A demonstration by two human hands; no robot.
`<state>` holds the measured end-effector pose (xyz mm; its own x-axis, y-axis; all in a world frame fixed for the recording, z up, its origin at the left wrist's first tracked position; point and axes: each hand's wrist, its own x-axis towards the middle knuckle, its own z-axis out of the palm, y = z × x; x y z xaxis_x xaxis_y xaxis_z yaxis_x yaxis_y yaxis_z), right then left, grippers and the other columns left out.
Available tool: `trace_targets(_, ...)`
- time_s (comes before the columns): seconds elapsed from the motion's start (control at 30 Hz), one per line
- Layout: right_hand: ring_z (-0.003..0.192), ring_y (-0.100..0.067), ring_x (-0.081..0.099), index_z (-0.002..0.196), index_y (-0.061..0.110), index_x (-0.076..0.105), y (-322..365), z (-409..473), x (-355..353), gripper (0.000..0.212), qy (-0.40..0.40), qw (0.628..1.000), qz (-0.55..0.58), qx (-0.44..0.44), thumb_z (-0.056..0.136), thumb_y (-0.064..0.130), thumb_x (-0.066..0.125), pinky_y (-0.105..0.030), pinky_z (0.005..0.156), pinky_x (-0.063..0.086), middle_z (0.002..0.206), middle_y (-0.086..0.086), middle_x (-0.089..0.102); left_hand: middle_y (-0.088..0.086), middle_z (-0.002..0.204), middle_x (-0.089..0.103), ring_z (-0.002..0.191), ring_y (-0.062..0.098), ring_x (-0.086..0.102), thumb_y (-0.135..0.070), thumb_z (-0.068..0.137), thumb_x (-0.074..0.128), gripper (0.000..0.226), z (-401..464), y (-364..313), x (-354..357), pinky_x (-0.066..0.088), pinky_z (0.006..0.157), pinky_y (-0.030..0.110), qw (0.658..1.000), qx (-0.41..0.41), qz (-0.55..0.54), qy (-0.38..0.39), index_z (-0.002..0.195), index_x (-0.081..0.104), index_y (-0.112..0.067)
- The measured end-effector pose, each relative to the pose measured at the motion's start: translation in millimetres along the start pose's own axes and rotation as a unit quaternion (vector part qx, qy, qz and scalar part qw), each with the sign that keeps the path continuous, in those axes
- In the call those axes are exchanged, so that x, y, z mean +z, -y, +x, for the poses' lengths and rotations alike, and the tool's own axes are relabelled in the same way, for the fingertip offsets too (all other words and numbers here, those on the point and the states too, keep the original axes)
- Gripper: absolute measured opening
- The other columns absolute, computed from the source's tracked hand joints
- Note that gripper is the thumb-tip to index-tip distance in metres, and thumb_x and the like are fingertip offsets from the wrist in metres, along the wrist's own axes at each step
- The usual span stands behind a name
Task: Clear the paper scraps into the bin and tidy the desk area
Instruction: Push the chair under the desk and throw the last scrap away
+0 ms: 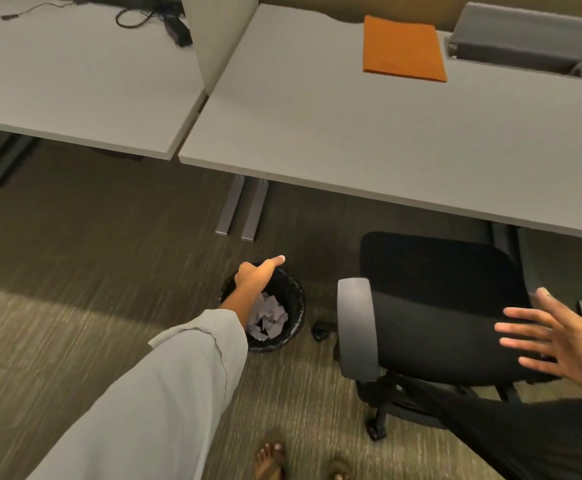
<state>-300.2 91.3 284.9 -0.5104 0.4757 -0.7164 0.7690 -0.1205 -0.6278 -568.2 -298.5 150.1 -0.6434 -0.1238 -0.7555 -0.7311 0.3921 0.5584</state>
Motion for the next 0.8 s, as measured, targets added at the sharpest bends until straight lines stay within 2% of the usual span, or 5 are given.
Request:
trace_targets(0.17, 0.101, -0.024, 0.073, 0.121, 0.026, 0.065, 4, -16, -2, 0.074, 0.027, 0.999, -0.035, -0.022, 0.075, 0.081, 0.047, -0.046, 0.085, 0.053, 0.112, -0.002, 0.076, 0.014, 0.152, 0.041, 0.136, 0.035, 0.043, -0.059, 0.073, 0.077, 0.101, -47, -28, 28, 0.046, 0.106, 0.048, 0.991, 0.098, 0.085, 0.044, 0.149, 0.034, -0.009)
trace_targets(0.3, 0.100, -0.021, 0.073, 0.119, 0.027, 0.066, 8, -50, -15, 0.073, 0.030, 0.996, -0.070, -0.040, 0.074, 0.081, 0.046, -0.044, 0.088, 0.053, 0.108, 0.002, 0.077, 0.013, 0.146, 0.047, 0.132, 0.031, 0.048, -0.063, 0.071, 0.077, 0.101, -109, -47, 70, 0.045, 0.103, 0.041, 0.949, 0.212, 0.191, 0.134, 0.146, 0.037, -0.009)
trace_targets(0.6, 0.101, -0.019, 0.066, 0.105, 0.026, 0.069, -52, -151, -109, 0.054, -0.084, 0.990, -0.108, -0.023, 0.083, 0.070, 0.050, -0.041, 0.088, 0.046, 0.110, -0.004, 0.072, 0.009, 0.148, 0.047, 0.128, 0.027, 0.052, -0.092, 0.049, 0.064, 0.127, -349, -33, 212, 0.049, 0.099, 0.040, 0.744, 0.400, 0.383, 0.373, 0.147, 0.032, -0.018)
trace_targets(0.7, 0.090, -0.005, 0.065, 0.093, 0.032, 0.074, -86, -171, -132, 0.066, -0.106, 0.953, -0.267, -0.093, 0.070, 0.087, 0.046, -0.031, 0.085, 0.051, 0.096, 0.009, 0.073, 0.010, 0.153, 0.041, 0.133, 0.033, 0.047, -0.098, 0.040, 0.059, 0.140, -409, -3, 247, 0.046, 0.100, 0.044, 0.650, 0.424, 0.492, 0.395, 0.150, 0.027, -0.016)
trace_targets(0.8, 0.084, -0.002, 0.065, 0.094, 0.038, 0.072, -111, -176, -152, 0.077, -0.108, 0.896, -0.411, -0.132, 0.066, 0.098, 0.032, -0.030, 0.081, 0.053, 0.089, 0.015, 0.071, 0.010, 0.136, 0.052, 0.121, 0.035, 0.054, -0.099, 0.038, 0.057, 0.134, -439, 28, 268, 0.048, 0.086, 0.047, 0.584, 0.431, 0.586, 0.360, 0.140, 0.038, -0.013)
